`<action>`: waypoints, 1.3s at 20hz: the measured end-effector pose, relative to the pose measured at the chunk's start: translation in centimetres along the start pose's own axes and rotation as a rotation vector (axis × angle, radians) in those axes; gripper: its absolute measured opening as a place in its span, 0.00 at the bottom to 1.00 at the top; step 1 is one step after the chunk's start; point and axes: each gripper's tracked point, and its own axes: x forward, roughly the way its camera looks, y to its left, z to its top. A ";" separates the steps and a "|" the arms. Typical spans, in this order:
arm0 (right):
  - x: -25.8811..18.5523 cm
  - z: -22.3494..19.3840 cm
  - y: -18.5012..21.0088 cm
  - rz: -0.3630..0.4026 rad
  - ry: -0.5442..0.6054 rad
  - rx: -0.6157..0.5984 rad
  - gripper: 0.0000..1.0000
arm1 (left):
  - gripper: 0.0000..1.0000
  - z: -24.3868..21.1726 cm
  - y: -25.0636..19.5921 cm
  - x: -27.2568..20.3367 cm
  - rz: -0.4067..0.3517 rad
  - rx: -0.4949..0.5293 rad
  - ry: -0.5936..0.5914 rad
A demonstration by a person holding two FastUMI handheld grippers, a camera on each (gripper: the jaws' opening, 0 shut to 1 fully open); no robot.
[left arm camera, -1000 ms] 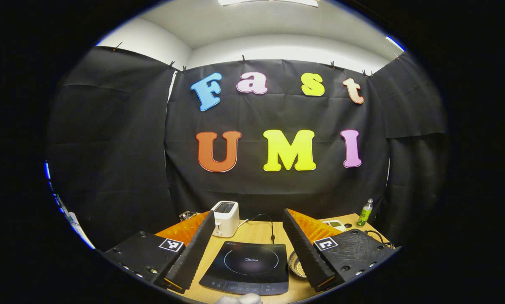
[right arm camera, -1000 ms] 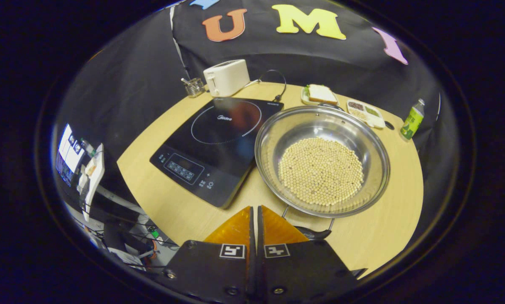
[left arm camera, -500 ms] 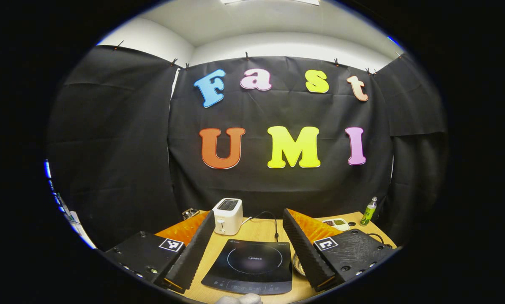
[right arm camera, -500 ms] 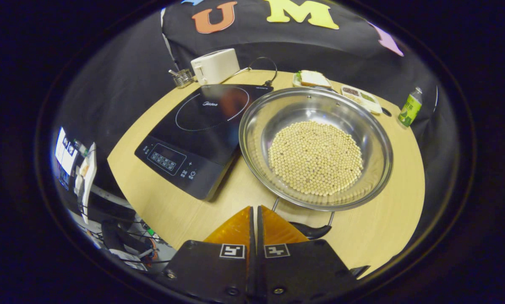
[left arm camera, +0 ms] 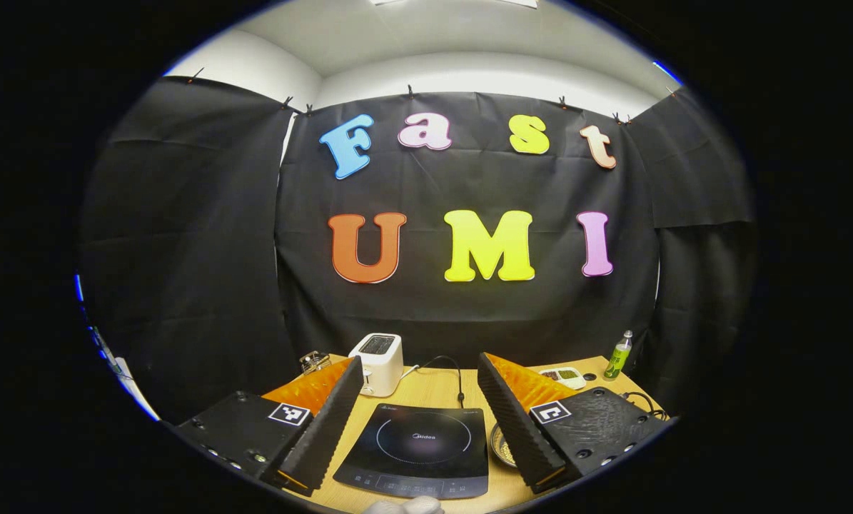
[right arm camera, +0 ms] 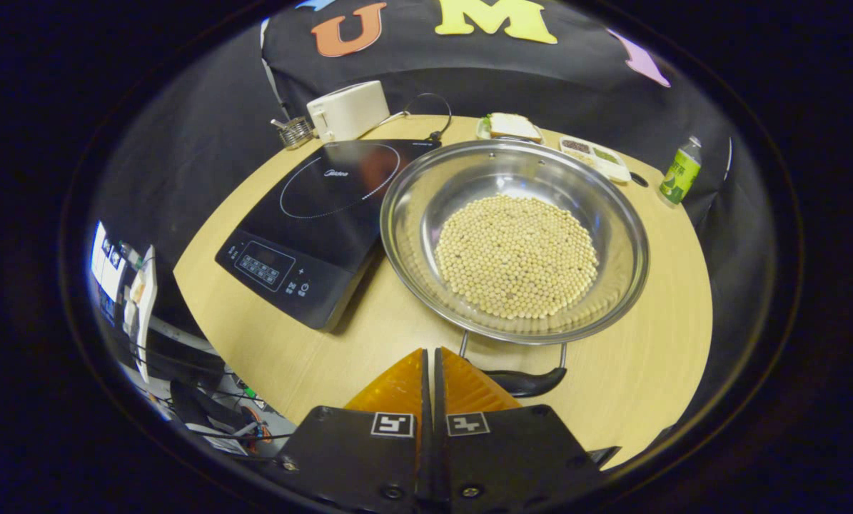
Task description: First push the handle of the pot to place it horizontally, then grasp the pot with both hands and set it on the induction cooktop.
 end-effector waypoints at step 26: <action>-0.7 0.3 -15.1 -0.207 0.023 0.057 0.00 | 0.96 -0.3 -3.8 2.5 -0.025 0.007 0.016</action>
